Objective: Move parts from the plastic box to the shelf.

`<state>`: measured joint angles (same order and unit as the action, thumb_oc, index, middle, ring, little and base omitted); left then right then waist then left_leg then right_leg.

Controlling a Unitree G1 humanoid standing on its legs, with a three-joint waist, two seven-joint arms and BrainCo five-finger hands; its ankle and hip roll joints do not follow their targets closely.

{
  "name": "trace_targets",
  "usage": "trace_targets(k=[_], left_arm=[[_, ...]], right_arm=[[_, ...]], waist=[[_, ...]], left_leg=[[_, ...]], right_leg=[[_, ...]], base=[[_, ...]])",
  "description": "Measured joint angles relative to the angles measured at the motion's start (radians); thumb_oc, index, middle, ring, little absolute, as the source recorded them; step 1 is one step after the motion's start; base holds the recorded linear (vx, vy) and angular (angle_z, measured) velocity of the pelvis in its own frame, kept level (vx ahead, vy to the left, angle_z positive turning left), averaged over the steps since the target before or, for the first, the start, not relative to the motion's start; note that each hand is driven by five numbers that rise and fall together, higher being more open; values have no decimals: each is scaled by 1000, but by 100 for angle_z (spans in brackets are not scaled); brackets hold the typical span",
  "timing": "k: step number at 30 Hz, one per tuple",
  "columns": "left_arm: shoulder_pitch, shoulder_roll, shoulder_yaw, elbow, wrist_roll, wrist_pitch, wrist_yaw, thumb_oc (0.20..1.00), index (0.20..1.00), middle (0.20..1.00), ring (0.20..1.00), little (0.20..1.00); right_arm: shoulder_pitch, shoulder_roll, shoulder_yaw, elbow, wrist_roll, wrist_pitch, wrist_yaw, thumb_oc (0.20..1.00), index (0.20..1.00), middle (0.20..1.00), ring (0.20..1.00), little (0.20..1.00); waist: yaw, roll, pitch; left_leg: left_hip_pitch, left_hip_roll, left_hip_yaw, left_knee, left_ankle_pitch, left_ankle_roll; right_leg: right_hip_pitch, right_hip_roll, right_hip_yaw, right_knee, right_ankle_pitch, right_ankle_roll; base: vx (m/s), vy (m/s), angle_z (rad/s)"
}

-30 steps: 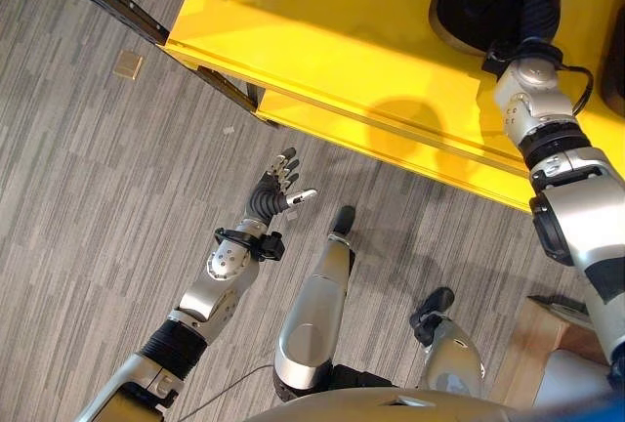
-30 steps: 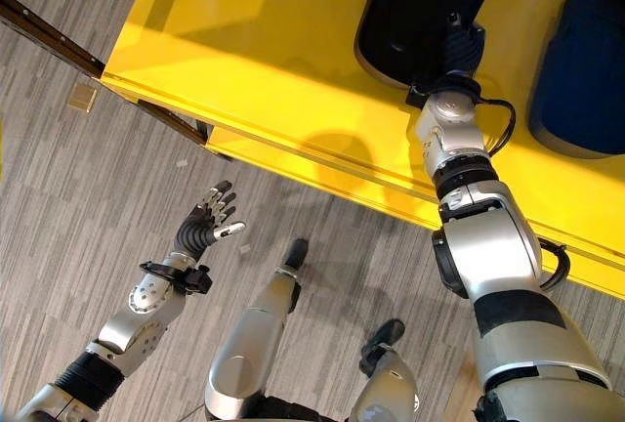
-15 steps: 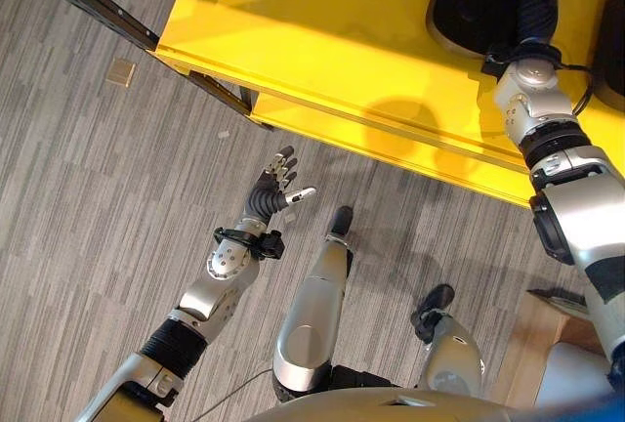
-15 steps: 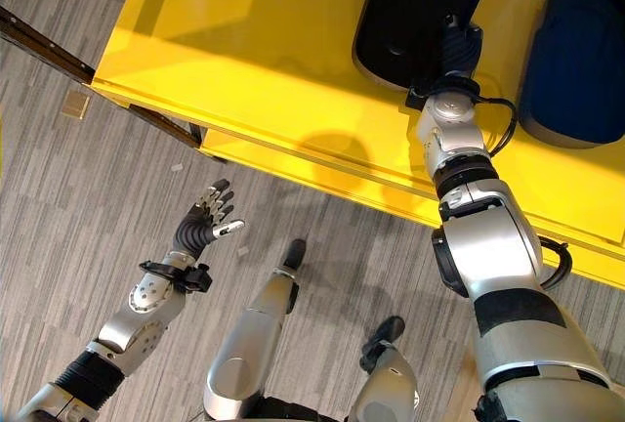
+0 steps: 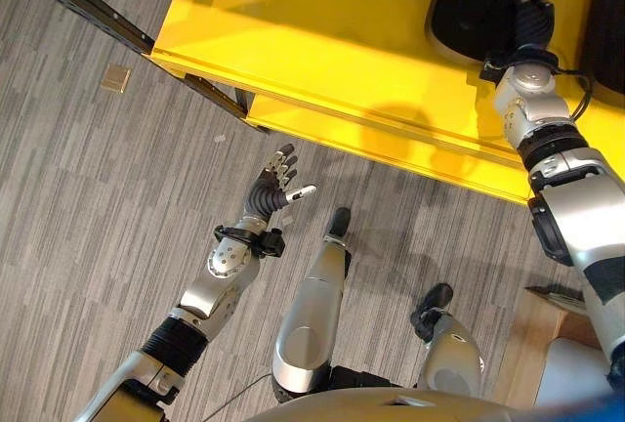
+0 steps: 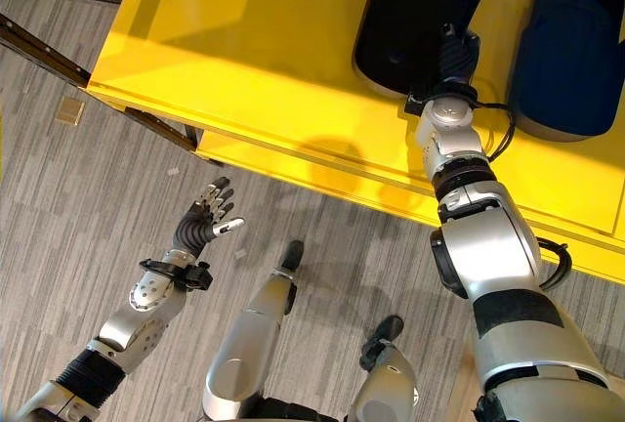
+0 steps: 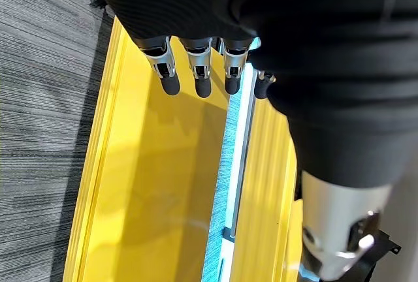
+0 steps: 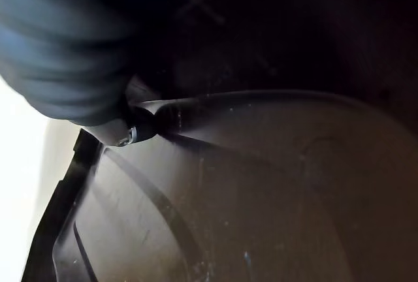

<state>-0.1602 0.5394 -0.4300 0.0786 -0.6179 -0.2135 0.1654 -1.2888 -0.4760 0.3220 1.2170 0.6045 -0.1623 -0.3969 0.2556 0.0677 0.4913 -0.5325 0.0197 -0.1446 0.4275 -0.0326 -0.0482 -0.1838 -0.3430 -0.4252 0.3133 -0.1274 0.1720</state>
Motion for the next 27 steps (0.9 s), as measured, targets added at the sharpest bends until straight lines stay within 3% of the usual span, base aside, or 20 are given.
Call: trace_targets(k=[27], left_arm=[[3, 0, 0, 0, 0, -11, 9, 1000, 1000, 1000, 1000, 1000]], right_arm=[[0, 23, 4, 17, -41, -4, -3, 200, 200, 200, 200, 200]], waist=[[0, -8, -4]], left_leg=[[0, 0, -1, -5, 4, 0]], right_leg=[[-1, 0, 0, -1, 1, 0]], base=[[0, 0, 0]])
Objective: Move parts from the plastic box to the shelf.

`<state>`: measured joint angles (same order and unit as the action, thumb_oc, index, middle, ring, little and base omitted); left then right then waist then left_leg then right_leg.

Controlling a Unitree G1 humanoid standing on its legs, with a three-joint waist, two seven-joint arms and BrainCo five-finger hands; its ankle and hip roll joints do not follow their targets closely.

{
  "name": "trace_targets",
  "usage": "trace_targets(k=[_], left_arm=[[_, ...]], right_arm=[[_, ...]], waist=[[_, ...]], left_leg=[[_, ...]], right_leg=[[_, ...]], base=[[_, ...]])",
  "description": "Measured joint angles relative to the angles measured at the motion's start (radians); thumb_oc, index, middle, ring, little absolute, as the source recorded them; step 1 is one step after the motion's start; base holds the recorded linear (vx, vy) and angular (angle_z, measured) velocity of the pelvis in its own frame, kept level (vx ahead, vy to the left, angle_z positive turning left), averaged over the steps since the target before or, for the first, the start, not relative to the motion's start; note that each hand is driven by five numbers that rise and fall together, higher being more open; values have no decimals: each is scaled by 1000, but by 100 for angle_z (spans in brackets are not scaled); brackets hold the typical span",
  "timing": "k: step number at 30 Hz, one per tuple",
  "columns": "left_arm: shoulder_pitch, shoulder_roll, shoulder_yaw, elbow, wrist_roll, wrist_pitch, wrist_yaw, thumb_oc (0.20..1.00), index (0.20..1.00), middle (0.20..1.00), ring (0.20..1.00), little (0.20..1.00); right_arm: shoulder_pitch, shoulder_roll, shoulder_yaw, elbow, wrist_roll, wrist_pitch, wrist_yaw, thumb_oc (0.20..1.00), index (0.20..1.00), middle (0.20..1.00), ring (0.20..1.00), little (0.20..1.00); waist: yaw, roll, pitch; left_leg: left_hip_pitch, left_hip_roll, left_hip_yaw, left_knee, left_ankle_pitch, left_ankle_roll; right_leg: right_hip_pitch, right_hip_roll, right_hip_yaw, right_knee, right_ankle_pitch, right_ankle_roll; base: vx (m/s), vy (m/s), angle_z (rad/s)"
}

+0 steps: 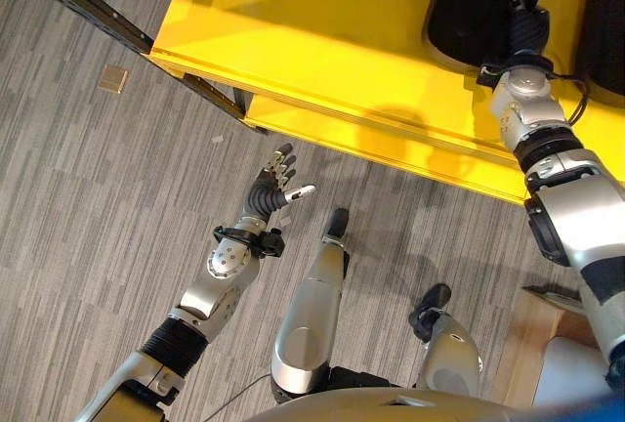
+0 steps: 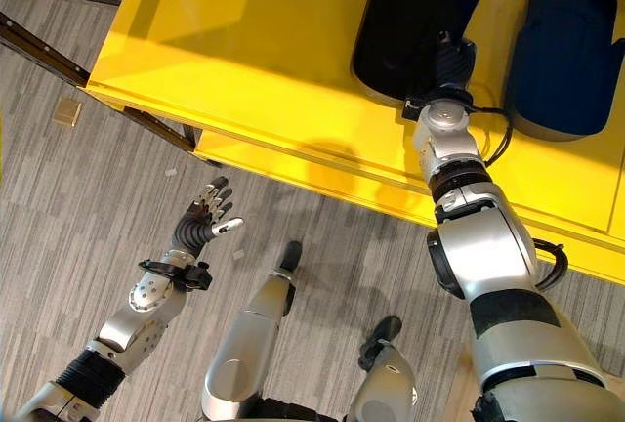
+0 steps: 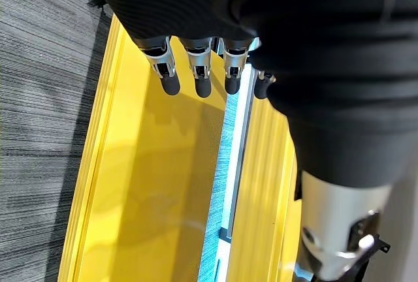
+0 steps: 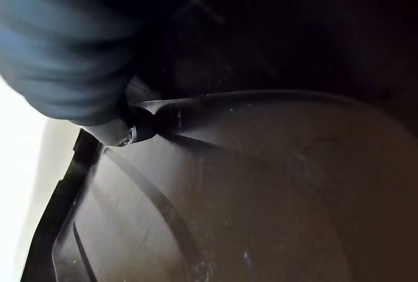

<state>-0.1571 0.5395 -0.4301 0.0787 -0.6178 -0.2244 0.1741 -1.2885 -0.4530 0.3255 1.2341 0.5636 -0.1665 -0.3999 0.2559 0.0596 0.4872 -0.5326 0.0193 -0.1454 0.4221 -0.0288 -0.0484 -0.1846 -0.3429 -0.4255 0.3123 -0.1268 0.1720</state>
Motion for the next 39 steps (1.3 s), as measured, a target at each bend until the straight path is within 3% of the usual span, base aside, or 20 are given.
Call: trace_targets(k=[17, 18, 19, 20, 21, 22, 30, 39], left_arm=[[2, 0, 0, 1, 0, -5, 7, 1000, 1000, 1000, 1000, 1000], [2, 0, 0, 1, 0, -5, 7, 1000, 1000, 1000, 1000, 1000], [2, 0, 0, 1, 0, -5, 7, 1000, 1000, 1000, 1000, 1000], [2, 0, 0, 1, 0, -5, 7, 1000, 1000, 1000, 1000, 1000], [2, 0, 0, 1, 0, -5, 7, 1000, 1000, 1000, 1000, 1000], [2, 0, 0, 1, 0, -5, 7, 1000, 1000, 1000, 1000, 1000], [8, 0, 0, 5, 0, -6, 28, 1000, 1000, 1000, 1000, 1000], [24, -2, 12, 4, -1, -6, 38, 1000, 1000, 1000, 1000, 1000]], right_arm=[[0, 5, 18, -1, -38, -1, 1, 200, 200, 200, 200, 200], [0, 5, 18, -1, -38, -2, 1, 373, 373, 373, 373, 373], [0, 5, 16, 0, -37, -2, 0, 470, 470, 470, 470, 470], [0, 5, 9, 0, -37, -2, 0, 890, 890, 890, 890, 890], [0, 6, 6, 0, -36, -2, 0, 890, 890, 890, 890, 890], [0, 10, 1, 0, -36, -5, 0, 1000, 1000, 1000, 1000, 1000], [-1, 61, -46, -37, 50, -30, -38, 1000, 1000, 1000, 1000, 1000], [138, 130, -51, -347, 120, -69, -58, 1000, 1000, 1000, 1000, 1000]], waist=[[-1, -3, -1], [-1, -3, -1], [-1, -3, -1], [0, -4, -1], [0, -4, -1], [-1, -4, -1], [-18, -7, 0], [-51, -12, 2]], left_leg=[[-3, 1, 0, 0, 0, 0], [-4, 2, 0, 0, 0, 0], [-4, 2, 0, 0, 0, 0], [-4, 3, 0, 0, 0, 0], [-4, 3, 0, 0, 0, 0], [-5, 5, -1, 1, 0, 0], [-12, 11, 1, 1, 3, -2], [-35, 25, 6, 7, 3, -3]], right_leg=[[-1, 3, 0, -7, 3, 1], [-1, 4, 0, -7, 3, 1], [-1, 4, 0, -8, 3, 1], [-1, 5, 0, -8, 3, 1], [-1, 5, 0, -9, 4, 1], [-1, 7, 0, -9, 4, 1], [-8, 14, 0, -17, 18, 1], [-35, 24, 13, -17, 19, -10]], base=[[0, 0, 0], [0, 0, 0], [0, 0, 0], [0, 0, 0], [0, 0, 0], [0, 0, 0], [-26, 15, -2], [-3, 3, -3]])
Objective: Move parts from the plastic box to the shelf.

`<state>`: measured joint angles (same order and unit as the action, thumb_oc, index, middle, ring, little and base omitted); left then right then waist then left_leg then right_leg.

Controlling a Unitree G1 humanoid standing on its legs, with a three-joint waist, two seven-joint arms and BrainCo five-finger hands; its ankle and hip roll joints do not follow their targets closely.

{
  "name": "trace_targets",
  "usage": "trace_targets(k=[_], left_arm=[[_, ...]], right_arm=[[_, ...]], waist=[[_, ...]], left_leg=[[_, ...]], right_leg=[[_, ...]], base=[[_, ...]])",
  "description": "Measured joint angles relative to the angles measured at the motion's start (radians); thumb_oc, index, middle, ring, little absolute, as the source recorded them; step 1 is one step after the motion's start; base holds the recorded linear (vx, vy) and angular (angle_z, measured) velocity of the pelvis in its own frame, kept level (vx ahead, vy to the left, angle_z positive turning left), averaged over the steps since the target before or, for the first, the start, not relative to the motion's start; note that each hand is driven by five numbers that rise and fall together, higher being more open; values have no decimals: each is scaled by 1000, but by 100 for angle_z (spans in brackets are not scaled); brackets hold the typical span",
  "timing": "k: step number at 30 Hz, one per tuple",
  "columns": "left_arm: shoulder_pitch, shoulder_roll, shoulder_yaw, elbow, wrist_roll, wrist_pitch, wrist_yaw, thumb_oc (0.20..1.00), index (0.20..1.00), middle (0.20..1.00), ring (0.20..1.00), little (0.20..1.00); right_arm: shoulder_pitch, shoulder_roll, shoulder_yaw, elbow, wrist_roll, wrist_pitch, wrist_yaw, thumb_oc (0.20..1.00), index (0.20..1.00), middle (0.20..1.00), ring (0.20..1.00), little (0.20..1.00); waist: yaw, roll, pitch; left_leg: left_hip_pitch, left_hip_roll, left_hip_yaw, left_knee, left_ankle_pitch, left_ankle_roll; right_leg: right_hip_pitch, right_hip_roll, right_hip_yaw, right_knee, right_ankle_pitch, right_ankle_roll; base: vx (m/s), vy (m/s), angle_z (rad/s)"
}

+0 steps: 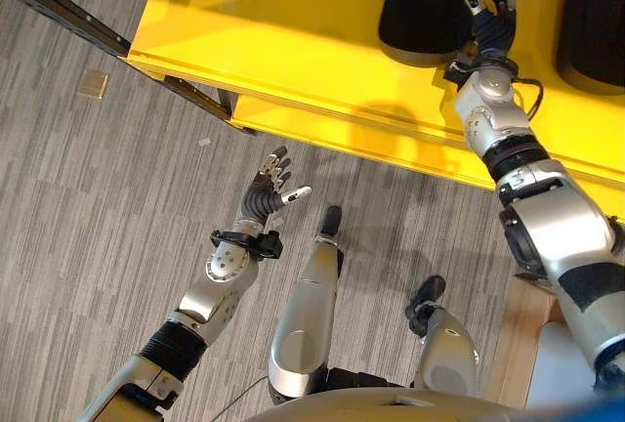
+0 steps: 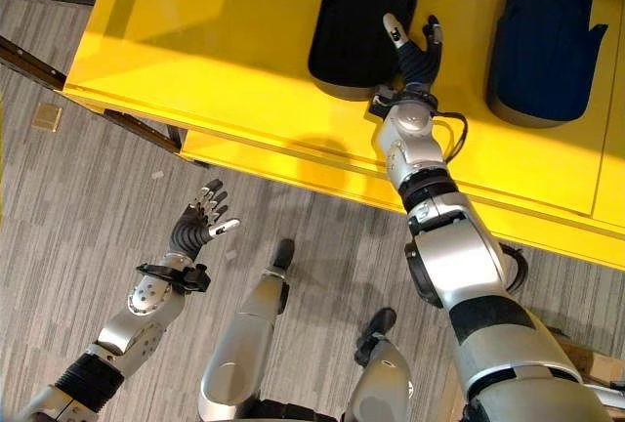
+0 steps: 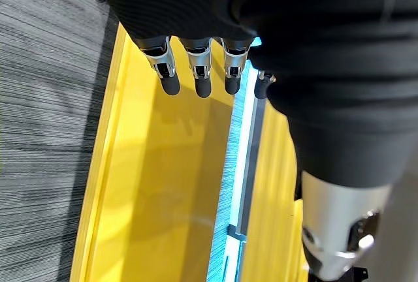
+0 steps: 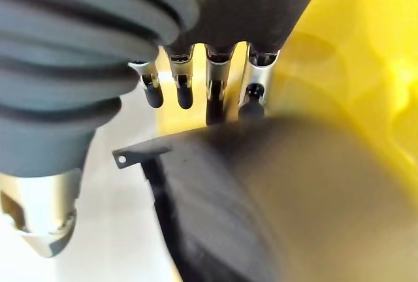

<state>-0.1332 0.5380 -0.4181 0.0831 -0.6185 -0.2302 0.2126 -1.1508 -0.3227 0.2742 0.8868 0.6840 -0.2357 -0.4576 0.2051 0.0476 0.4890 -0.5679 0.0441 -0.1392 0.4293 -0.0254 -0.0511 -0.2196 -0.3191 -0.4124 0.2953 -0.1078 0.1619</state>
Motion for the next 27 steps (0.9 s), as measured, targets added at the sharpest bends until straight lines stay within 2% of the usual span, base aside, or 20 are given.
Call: trace_targets(k=[2, 7, 14, 22, 27], left_arm=[[2, 0, 16, 0, -1, 0, 14, 1000, 1000, 1000, 1000, 1000], [2, 0, 29, 0, -1, 2, 18, 1000, 1000, 1000, 1000, 1000], [9, 0, 35, 1, -1, 4, 29, 1000, 1000, 1000, 1000, 1000], [18, -3, 49, 0, 2, 4, 31, 1000, 1000, 1000, 1000, 1000], [25, -5, 67, 0, 8, 3, 34, 1000, 1000, 1000, 1000, 1000]], right_arm=[[52, 21, 5, -119, 0, -2, 1, 1000, 1000, 1000, 1000, 1000], [138, 49, 7, -241, 0, -14, 0, 1000, 1000, 1000, 1000, 1000], [193, 50, 8, -281, -6, -22, -7, 1000, 1000, 1000, 1000, 1000], [276, 44, -26, -442, -151, -15, -52, 1000, 1000, 1000, 1000, 1000], [427, 39, -40, -638, -248, -16, -61, 1000, 1000, 1000, 1000, 1000]], waist=[[-6, -13, 7], [-27, -33, 17], [-33, -38, 19], [-37, -55, 29], [-51, -59, 32]], left_leg=[[-6, 6, 9, 1, 0, 0], [-7, 7, 10, 6, 0, 0], [-9, 8, 14, 10, -1, 0], [-16, 7, 16, 8, -2, 1], [-24, 7, 15, 12, -2, 1]], right_leg=[[-16, 3, 13, 3, 2, 0], [-16, 3, 16, 5, 3, -1], [-20, 3, 22, 7, 4, -2], [-26, 3, 23, 3, 4, -2], [-35, 3, 23, 6, 4, -2]], base=[[-4, -10, -14], [-1, -1, -1], [-1, -1, -1], [0, 0, 0], [0, 0, 0]])
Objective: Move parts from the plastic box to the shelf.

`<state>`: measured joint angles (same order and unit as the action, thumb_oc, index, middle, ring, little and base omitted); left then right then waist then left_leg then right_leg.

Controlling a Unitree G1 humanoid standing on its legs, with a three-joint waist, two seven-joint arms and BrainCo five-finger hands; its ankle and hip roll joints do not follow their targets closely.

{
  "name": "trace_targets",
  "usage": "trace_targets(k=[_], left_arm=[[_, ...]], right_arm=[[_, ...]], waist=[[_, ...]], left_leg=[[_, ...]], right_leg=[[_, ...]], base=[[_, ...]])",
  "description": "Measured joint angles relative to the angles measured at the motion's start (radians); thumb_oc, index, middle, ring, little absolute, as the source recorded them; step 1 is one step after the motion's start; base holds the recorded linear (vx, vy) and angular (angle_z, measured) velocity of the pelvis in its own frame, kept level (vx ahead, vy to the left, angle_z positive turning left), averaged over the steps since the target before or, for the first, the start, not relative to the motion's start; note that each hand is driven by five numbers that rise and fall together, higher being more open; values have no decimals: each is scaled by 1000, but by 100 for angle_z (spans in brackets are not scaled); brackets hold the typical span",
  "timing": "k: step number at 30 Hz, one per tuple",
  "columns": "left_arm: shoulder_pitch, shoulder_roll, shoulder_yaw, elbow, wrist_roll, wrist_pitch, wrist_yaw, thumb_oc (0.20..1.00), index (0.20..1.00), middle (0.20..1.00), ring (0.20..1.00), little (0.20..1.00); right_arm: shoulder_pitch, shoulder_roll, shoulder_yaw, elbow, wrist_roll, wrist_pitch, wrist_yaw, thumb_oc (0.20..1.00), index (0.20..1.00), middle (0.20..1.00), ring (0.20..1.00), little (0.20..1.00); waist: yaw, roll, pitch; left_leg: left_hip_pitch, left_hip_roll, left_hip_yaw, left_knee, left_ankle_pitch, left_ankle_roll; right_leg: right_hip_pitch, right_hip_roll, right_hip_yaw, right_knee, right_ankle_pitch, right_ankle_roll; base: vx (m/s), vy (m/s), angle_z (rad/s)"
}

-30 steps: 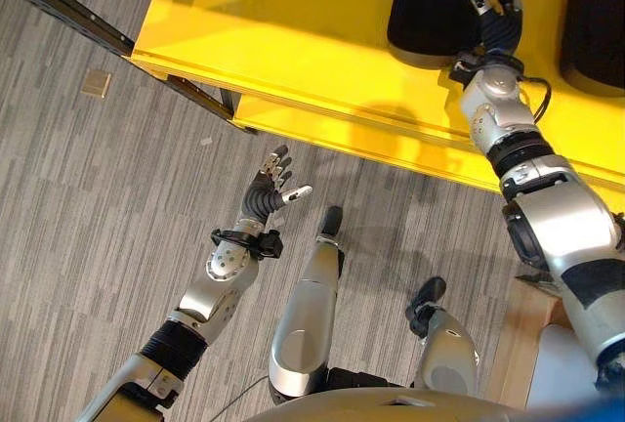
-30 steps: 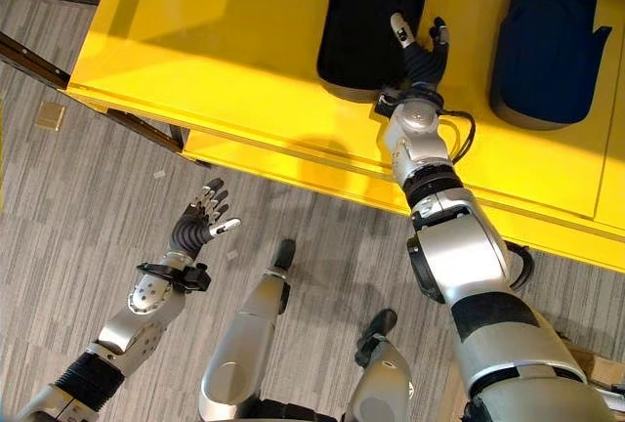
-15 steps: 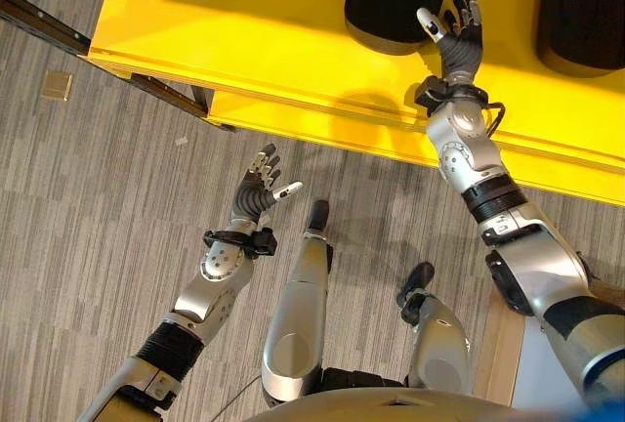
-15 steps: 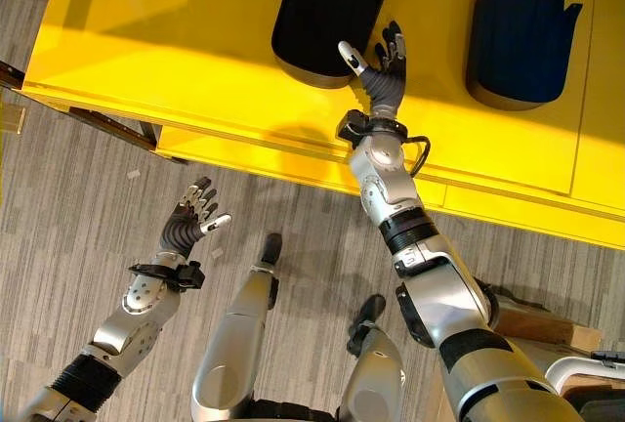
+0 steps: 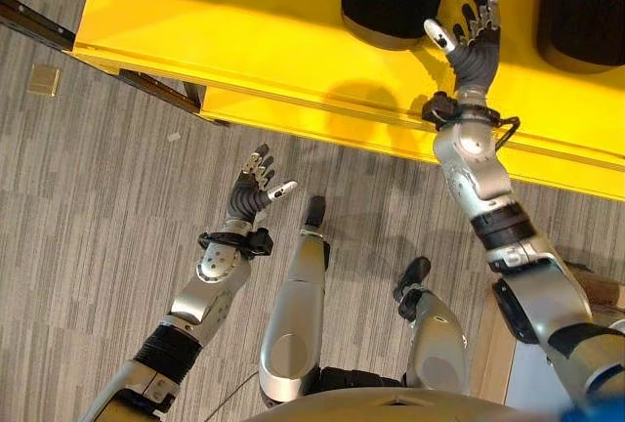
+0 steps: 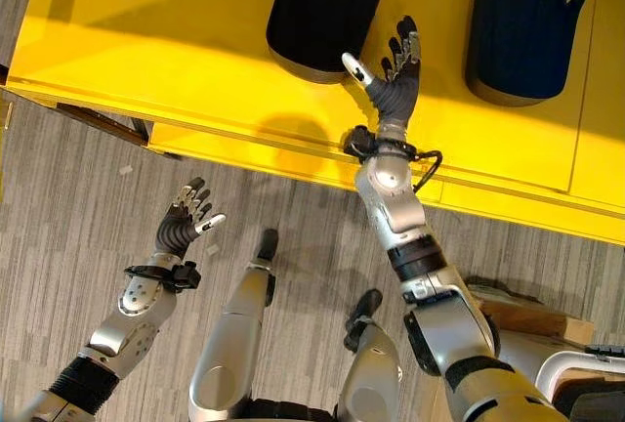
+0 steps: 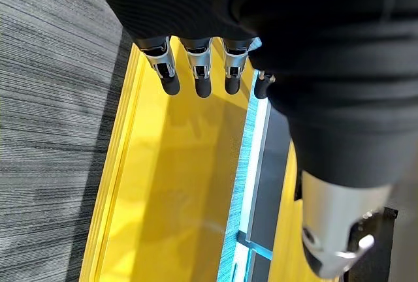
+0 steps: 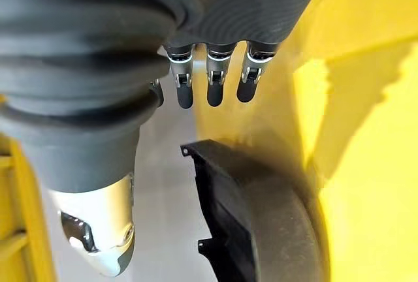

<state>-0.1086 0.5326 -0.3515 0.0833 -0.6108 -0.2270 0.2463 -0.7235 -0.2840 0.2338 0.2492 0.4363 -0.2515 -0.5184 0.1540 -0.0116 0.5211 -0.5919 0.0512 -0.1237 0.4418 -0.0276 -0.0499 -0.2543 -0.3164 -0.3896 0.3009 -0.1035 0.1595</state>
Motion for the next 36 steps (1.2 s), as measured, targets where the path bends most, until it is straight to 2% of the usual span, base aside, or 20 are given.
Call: trace_targets(k=[6, 17, 19, 22, 25, 29, 32, 36], left_arm=[[11, -10, 22, -1, 26, -1, 0, 1000, 1000, 1000, 1000, 1000], [40, 2, 79, -89, 143, -24, 6, 1000, 1000, 1000, 1000, 1000], [52, 31, 94, -120, 208, -33, 31, 1000, 1000, 1000, 1000, 1000], [53, 103, 137, -144, 390, -48, 79, 1000, 1000, 1000, 1000, 1000], [47, 128, 158, -143, 520, -52, 124, 1000, 1000, 1000, 1000, 1000], [60, 192, 197, -143, 736, -48, 187, 1000, 1000, 1000, 1000, 1000], [74, 254, 228, -143, 912, -45, 232, 1000, 1000, 1000, 1000, 1000], [86, 294, 238, -143, 1046, -44, 241, 1000, 1000, 1000, 1000, 1000]], right_arm=[[200, -2, 0, -209, -70, -17, 32, 1000, 1000, 1000, 1000, 1000], [458, -9, 19, -384, -76, -53, 154, 1000, 1000, 1000, 1000, 1000], [504, -10, 41, -412, -68, -72, 177, 1000, 1000, 1000, 1000, 1000], [568, -22, 69, -444, -58, -80, 230, 1000, 1000, 1000, 1000, 1000], [583, -34, 69, -447, -37, -88, 248, 1000, 1000, 1000, 1000, 1000], [624, -63, 65, -453, 8, -92, 291, 1000, 1000, 1000, 1000, 1000], [692, -93, 41, -460, 17, -93, 314, 1000, 1000, 1000, 1000, 1000], [794, -93, -31, -469, 37, -93, 333, 1000, 1000, 1000, 1000, 1000]], waist=[[-11, -7, 5], [-54, -17, 10], [-56, -21, 10], [-80, -25, 8], [-96, -29, 6], [-96, -39, 1], [-108, -53, -27], [-134, -73, -66]], left_leg=[[6, 2, 5, 1, 0, 0], [51, 25, 37, -5, 0, 0], [81, 29, 50, -17, -3, 1], [115, 36, 63, -32, -6, -4], [133, 45, 66, -40, -5, -8], [174, 62, 95, -63, 0, -13], [206, 71, 110, -89, 1, -19], [242, 72, 120, -112, 2, -23]], right_leg=[[-1, -1, 8, 8, 0, 0], [4, 1, 47, 24, 0, 0], [23, 2, 57, 21, 0, 2], [41, 10, 74, 11, 2, 4], [54, 13, 78, 5, 2, 3], [71, 26, 103, -21, 23, 5], [94, 38, 107, -49, 29, 5], [118, 40, 118, -66, 29, 5]], base=[[-2, 0, -1], [-11, -5, -9], [-5, -2, -20], [4, 9, -14], [1, 5, -7], [14, -7, -23], [19, -5, -12], [21, 6, -8]])
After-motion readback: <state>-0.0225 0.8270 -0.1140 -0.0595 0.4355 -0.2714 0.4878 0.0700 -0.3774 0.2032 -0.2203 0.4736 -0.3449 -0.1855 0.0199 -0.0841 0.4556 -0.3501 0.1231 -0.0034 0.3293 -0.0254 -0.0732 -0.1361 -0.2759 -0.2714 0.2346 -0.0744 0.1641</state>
